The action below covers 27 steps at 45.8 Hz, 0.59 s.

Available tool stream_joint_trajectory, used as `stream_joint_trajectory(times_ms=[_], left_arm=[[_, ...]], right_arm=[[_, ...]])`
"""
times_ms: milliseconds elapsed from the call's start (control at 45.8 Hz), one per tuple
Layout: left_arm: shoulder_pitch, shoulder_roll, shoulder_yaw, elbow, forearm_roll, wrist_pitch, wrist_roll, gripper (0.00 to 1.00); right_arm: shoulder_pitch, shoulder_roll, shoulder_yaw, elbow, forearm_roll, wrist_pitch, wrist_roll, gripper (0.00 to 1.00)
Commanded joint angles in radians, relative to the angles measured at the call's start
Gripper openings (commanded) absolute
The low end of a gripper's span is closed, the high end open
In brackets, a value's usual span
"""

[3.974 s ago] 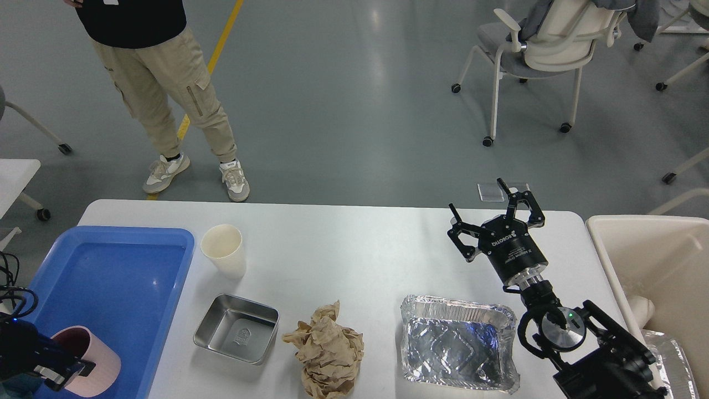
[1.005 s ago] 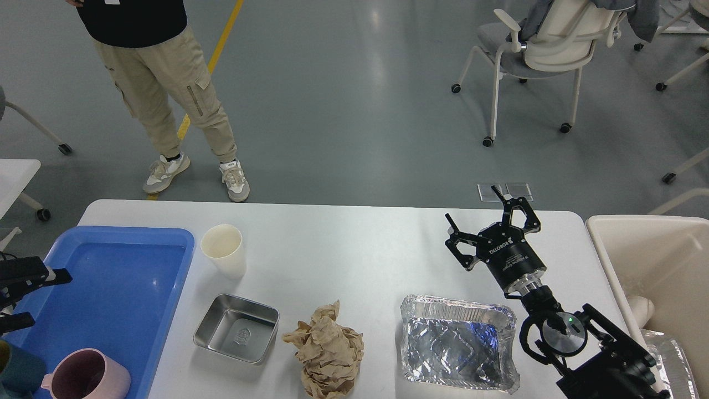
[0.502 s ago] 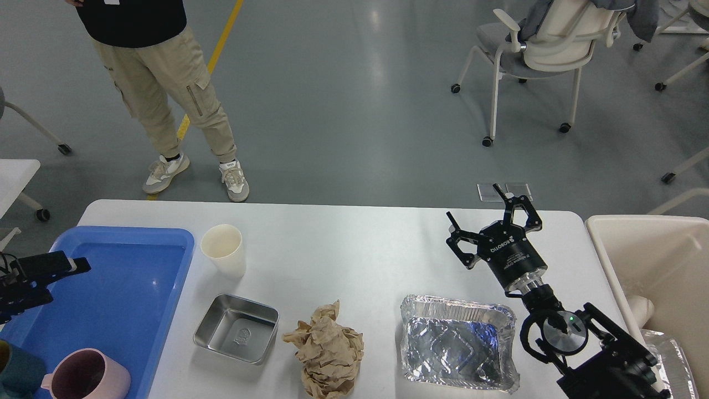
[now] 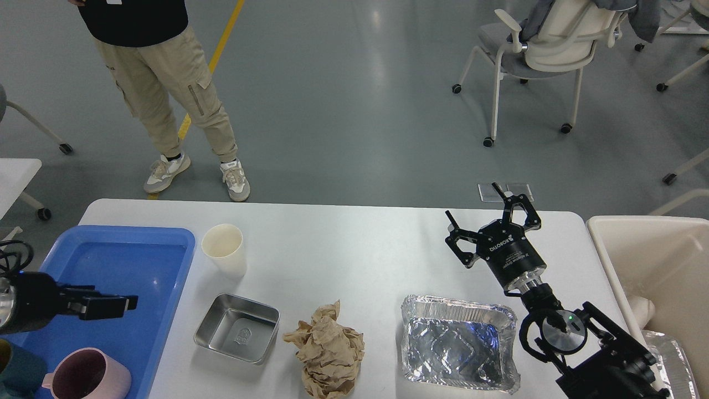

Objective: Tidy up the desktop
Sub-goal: 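Reach the left gripper to the edge of the steel tray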

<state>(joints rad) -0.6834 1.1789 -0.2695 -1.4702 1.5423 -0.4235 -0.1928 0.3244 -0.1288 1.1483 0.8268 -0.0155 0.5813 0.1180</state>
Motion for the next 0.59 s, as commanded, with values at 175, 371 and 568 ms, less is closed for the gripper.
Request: stream_joint_trajectory(times_ms=[175, 371, 568], left_arm=[[-0.061, -0.142, 0.004, 0.036, 0.134, -0.086, 0.001, 0.97], [-0.044, -0.255, 0.006, 0.160, 0.165, -0.078, 0.001, 0.97], [-0.019, -0.335, 0.007, 0.254, 0.167, -0.075, 0.001, 0.97]], right_arm=[[-0.001, 0.000, 0.002, 0.003, 0.000, 0.002, 0.002, 1.00], [-0.005, -0.002, 0.004, 0.003, 0.000, 0.006, 0.000, 1.00], [-0.007, 0.000, 0.004, 0.002, 0.000, 0.006, 0.002, 1.00]])
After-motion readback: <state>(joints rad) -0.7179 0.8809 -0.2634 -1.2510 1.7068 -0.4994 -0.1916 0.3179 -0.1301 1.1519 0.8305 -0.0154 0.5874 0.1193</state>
